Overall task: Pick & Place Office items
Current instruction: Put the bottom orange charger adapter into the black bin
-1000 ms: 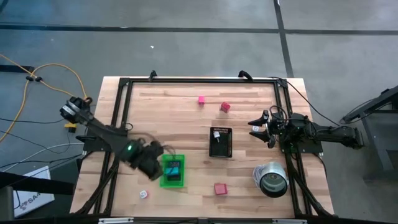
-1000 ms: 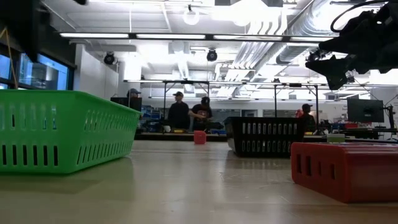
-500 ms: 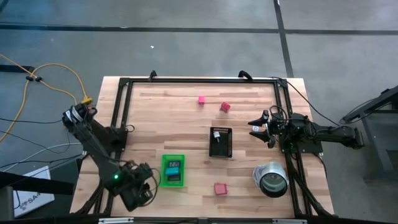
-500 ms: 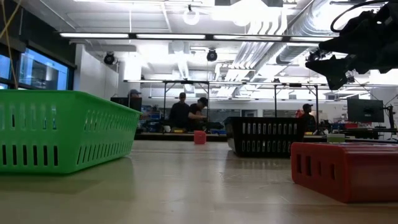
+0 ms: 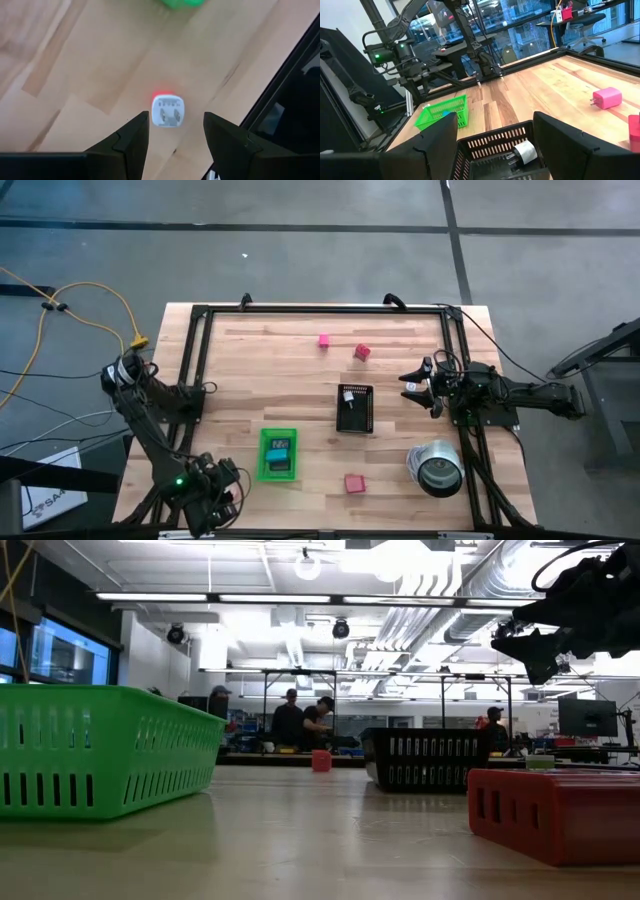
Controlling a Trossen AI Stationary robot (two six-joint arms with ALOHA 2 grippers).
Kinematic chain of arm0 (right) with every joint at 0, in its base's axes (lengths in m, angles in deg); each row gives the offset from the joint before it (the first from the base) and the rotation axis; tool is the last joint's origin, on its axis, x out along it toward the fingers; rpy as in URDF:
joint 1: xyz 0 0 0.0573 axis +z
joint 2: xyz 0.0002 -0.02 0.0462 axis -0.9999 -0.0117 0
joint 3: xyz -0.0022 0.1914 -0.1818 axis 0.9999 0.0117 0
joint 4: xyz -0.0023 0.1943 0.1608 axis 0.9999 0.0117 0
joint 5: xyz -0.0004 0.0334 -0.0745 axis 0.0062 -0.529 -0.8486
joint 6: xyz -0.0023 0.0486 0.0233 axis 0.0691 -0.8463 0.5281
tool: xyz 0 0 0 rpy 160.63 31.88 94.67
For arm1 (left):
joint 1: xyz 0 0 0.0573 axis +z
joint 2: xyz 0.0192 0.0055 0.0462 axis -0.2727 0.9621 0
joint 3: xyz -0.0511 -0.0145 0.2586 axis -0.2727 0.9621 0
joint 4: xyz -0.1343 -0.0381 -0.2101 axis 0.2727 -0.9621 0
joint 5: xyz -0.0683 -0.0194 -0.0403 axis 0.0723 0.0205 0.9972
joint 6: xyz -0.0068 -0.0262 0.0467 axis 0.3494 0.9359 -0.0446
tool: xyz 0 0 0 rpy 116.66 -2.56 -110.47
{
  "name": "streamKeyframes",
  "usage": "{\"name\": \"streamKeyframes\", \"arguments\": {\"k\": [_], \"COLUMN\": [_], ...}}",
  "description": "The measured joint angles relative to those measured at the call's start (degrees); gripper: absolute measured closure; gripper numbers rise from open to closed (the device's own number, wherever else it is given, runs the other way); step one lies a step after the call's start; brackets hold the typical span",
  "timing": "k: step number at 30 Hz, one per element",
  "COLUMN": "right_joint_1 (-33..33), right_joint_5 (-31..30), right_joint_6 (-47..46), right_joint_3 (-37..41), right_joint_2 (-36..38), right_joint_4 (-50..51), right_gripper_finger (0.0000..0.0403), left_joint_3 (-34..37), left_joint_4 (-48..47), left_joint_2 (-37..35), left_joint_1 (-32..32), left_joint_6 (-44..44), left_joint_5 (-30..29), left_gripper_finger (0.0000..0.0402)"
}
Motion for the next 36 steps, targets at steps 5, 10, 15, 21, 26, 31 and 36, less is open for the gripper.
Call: {"name": "streamKeyframes", "arguments": {"k": [5, 10, 15, 21, 26, 31, 36], "right_joint_1": [0.00, 0.00, 0.00, 0.00, 0.00, 0.00, 0.00], "right_joint_5": [0.01, -0.01, 0.00, 0.01, 0.00, 0.01, 0.01], "right_joint_6": [0.00, 0.01, 0.00, -0.01, 0.00, 0.01, 0.01], "right_joint_3": [-0.01, 0.00, 0.00, -0.01, -0.01, 0.00, -0.02], "right_joint_2": [0.00, 0.00, 0.01, 0.00, 0.00, 0.01, 0.01], "right_joint_4": [0.00, -0.01, 0.00, 0.00, 0.00, 0.00, 0.00], "right_gripper_finger": [0.0155, 0.0155, 0.0155, 0.0155, 0.0155, 0.0155, 0.0155], "left_joint_3": [-0.02, -0.02, -0.02, -0.02, -0.02, 0.00, 0.04], "left_joint_4": [0.24, 0.32, 0.52, 0.37, 0.44, 0.44, 1.20], "left_joint_2": [0.91, 1.62, 2.11, 2.09, 2.24, 2.65, 3.44], "left_joint_1": [-1.64, -2.10, -2.08, -2.08, -1.73, -1.66, -1.61], "left_joint_6": [1.11, 0.91, 0.96, -0.37, 1.78, 2.26, 2.50], "left_joint_5": [0.01, 0.00, -0.27, -3.69, -2.33, -1.40, -0.94], "left_gripper_finger": [0.0221, 0.0221, 0.0221, 0.0221, 0.0220, 0.0204, 0.0172]}}
